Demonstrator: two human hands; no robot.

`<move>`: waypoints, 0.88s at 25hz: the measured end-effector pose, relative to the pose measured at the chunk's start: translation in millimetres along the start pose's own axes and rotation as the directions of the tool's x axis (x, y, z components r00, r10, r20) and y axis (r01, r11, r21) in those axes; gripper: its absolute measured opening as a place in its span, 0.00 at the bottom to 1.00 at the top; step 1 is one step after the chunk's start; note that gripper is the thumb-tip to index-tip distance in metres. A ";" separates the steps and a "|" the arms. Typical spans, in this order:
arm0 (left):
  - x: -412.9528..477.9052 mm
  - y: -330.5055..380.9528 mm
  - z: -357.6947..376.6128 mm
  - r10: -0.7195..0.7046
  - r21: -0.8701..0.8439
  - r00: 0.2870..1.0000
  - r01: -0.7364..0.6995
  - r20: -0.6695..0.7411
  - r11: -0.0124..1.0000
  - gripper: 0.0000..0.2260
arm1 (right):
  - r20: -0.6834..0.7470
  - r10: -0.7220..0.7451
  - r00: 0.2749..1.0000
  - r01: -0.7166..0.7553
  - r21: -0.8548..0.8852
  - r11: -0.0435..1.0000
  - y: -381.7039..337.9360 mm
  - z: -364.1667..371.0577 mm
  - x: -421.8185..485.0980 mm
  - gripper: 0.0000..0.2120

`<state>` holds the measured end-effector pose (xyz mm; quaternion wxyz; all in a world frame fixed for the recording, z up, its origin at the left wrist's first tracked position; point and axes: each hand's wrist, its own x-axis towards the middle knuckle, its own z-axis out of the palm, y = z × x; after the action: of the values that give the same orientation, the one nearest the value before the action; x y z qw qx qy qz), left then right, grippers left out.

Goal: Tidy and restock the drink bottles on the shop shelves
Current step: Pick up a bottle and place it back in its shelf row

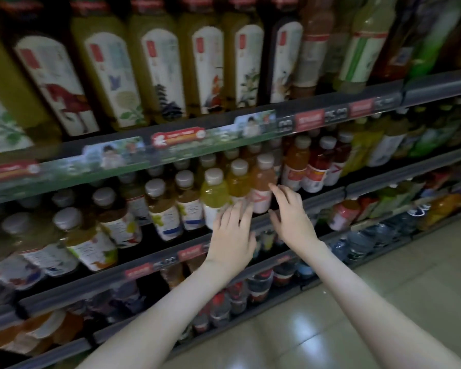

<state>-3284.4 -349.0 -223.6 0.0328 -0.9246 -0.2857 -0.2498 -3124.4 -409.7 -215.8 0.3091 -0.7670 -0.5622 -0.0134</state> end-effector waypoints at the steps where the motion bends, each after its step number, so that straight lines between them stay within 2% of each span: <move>1: 16.0 24.8 10.0 -0.014 -0.022 1.000 0.015 0.009 1.000 0.30 | -0.003 0.004 1.000 -0.004 -0.005 1.000 24.0 -15.8 -0.9 0.28; 8: 105.6 174.4 72.8 -0.047 -0.118 0.996 0.056 0.077 0.991 0.28 | 0.038 0.133 0.990 -0.134 0.021 0.991 186.2 -110.3 -16.1 0.28; 11: 145.5 213.6 98.7 -0.046 -0.110 0.992 0.059 0.115 0.992 0.28 | 0.003 0.162 0.987 -0.162 0.048 0.986 242.2 -138.0 -7.0 0.28; 16: 238.9 267.9 150.8 -0.005 -0.126 0.996 0.017 0.093 0.992 0.30 | -0.079 0.161 0.984 -0.155 0.082 0.985 334.9 -176.6 43.6 0.28; 18: 278.2 290.7 174.2 -0.010 -0.140 0.996 0.023 0.091 0.990 0.30 | -0.073 0.154 0.985 -0.152 0.043 0.988 374.7 -191.0 64.8 0.28; 22: 345.4 336.2 202.9 -0.057 -0.089 0.981 0.075 0.185 0.993 0.29 | -0.021 0.174 0.984 -0.173 0.033 0.984 444.3 -225.0 96.8 0.31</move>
<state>-2765.5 -411.5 -207.1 -0.0461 -0.9341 -0.3058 -0.1784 -2628.4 -515.6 -202.2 0.3277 -0.8080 -0.4895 0.0130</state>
